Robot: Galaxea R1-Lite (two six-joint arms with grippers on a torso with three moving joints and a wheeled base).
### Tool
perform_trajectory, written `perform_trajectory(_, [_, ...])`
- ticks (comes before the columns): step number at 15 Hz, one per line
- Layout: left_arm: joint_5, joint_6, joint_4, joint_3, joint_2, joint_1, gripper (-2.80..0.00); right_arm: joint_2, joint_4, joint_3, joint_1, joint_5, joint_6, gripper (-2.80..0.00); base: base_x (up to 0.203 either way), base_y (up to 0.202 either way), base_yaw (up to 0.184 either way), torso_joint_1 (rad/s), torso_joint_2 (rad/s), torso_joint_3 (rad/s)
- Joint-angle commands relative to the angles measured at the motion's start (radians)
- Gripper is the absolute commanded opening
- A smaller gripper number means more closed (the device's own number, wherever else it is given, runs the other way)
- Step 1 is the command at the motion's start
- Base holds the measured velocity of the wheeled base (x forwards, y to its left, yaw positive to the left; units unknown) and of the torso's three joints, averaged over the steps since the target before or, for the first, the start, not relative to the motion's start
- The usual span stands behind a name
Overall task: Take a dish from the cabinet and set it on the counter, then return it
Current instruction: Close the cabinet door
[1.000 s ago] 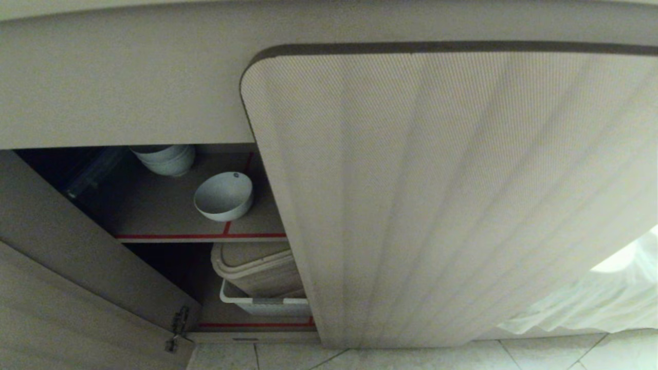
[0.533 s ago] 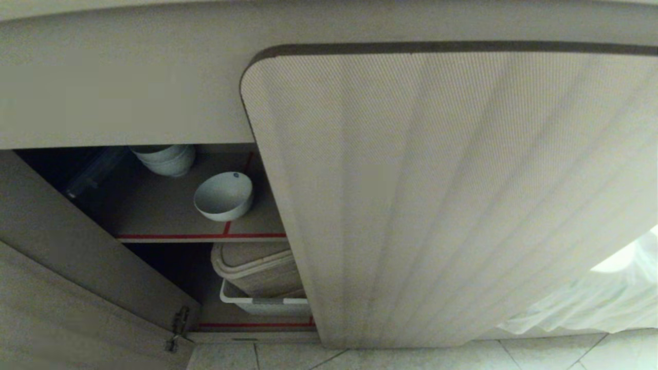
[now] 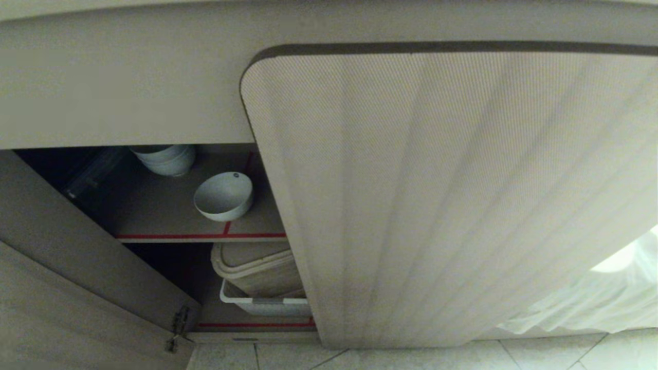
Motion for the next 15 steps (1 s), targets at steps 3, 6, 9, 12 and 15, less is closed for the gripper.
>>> perform_trajectory(3, [0.0,0.003,-0.002,0.0,-0.001,0.0,-2.8,0.0,0.0,0.0,0.0,0.0,0.0,-2.8,-0.031,0.0,0.0,0.001,0.0,0.001])
perform_trajectory(6, [0.0,0.001,-0.002,0.0,-0.001,0.0,-2.8,0.0,0.0,0.0,0.0,0.0,0.001,-2.8,-0.187,0.0,-0.002,0.002,0.0,0.004])
perform_trajectory(9, [0.002,0.0,-0.002,0.0,-0.001,0.0,-2.8,0.0,0.0,0.0,0.001,0.0,0.0,-2.8,-0.193,0.0,-0.001,0.005,0.0,-0.001])
perform_trajectory(12, [0.002,-0.002,-0.002,0.0,-0.001,0.0,-2.8,0.0,0.0,0.0,0.0,0.0,0.0,-2.8,-0.192,0.0,0.0,0.002,0.0,0.004])
perform_trajectory(15, [0.005,-0.024,0.0,0.0,-0.001,0.0,-2.8,0.0,0.0,0.0,0.0,0.0,0.0,-2.8,-0.193,0.0,-0.002,0.005,0.0,0.002])
